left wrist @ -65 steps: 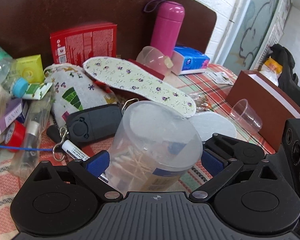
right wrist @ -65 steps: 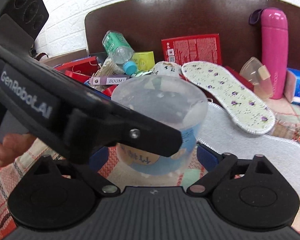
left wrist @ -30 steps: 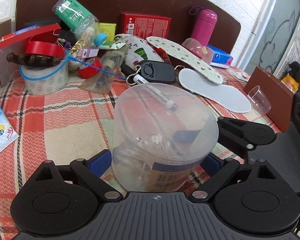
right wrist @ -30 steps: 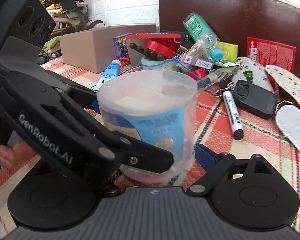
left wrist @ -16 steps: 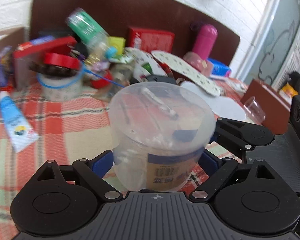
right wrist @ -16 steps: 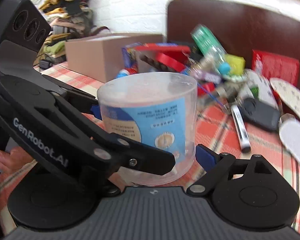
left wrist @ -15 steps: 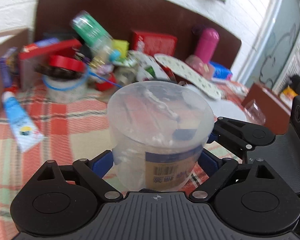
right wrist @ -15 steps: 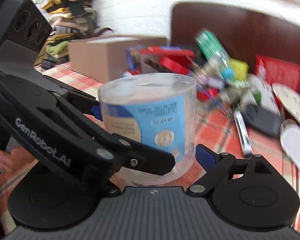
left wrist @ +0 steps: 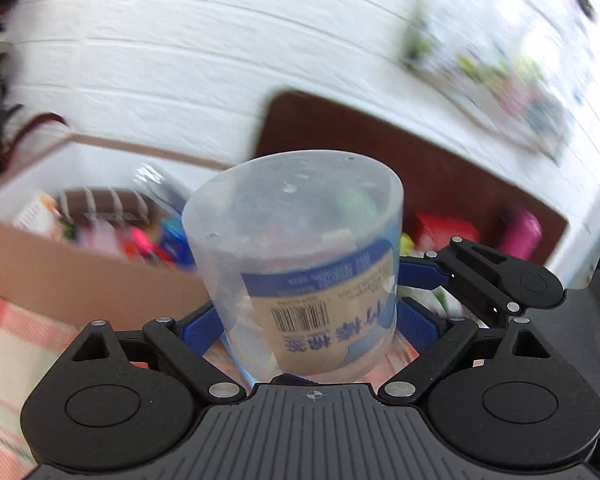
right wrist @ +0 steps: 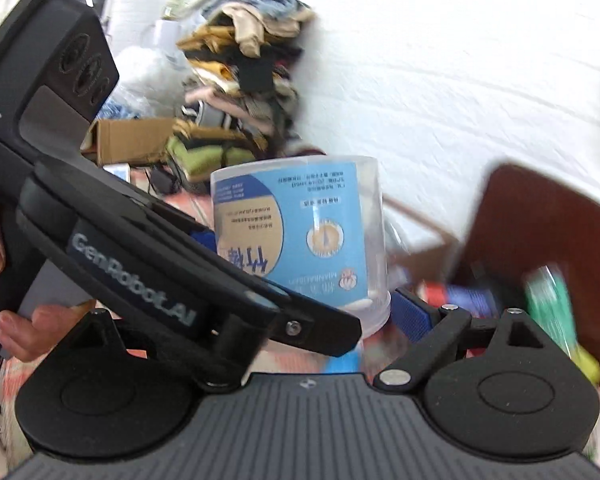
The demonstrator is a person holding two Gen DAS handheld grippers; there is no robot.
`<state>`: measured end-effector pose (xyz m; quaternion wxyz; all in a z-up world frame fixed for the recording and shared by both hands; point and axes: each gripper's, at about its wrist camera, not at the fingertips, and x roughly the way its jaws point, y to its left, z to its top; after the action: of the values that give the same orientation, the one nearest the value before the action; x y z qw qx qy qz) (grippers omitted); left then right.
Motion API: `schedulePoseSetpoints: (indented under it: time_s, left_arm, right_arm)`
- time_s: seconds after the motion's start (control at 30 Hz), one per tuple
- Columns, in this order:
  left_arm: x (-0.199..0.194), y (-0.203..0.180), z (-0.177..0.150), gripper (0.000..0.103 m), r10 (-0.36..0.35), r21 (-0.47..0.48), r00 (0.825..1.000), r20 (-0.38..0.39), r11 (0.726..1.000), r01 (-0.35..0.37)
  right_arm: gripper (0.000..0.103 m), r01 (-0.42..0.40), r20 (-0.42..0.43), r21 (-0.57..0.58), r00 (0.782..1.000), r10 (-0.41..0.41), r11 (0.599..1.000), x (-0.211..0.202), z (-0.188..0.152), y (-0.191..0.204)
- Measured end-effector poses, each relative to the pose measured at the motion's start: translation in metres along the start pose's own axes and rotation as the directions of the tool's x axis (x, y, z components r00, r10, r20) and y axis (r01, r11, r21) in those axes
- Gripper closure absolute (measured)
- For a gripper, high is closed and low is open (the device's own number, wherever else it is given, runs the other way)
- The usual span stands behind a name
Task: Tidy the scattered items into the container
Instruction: 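Carry the cotton-swab tub into the cardboard box and open the left tool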
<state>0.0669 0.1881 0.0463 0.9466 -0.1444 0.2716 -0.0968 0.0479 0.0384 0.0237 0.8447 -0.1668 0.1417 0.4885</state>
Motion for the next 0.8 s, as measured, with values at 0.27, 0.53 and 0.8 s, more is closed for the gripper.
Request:
schedulePoseSetpoints:
  time_s: [0.27,0.53,0.8]
  left_arm:
    - [0.058,0.115,0.100,0.005,0.071,-0.114,0.997,-0.002,0.991,-0.070]
    - [0.122,0.207,0.138,0.005,0.072,-0.259,0.997,-0.032,0.963,-0.078]
    - [0.161,0.264,0.137,0.004,0.108,-0.426,0.965,-0.238,0.882,-0.203]
  right_arm:
    - [0.010,-0.097,0.078,-0.022,0.992,0.098,0.995,0.126,0.080,-0.033]
    - [0.011,-0.104,0.046,-0.082,0.993,0.108,0.991,0.238,0.105,-0.056]
    - [0.008,0.002,-0.141,-0.066,0.990,-0.012,0.998,0.298,0.092,-0.073]
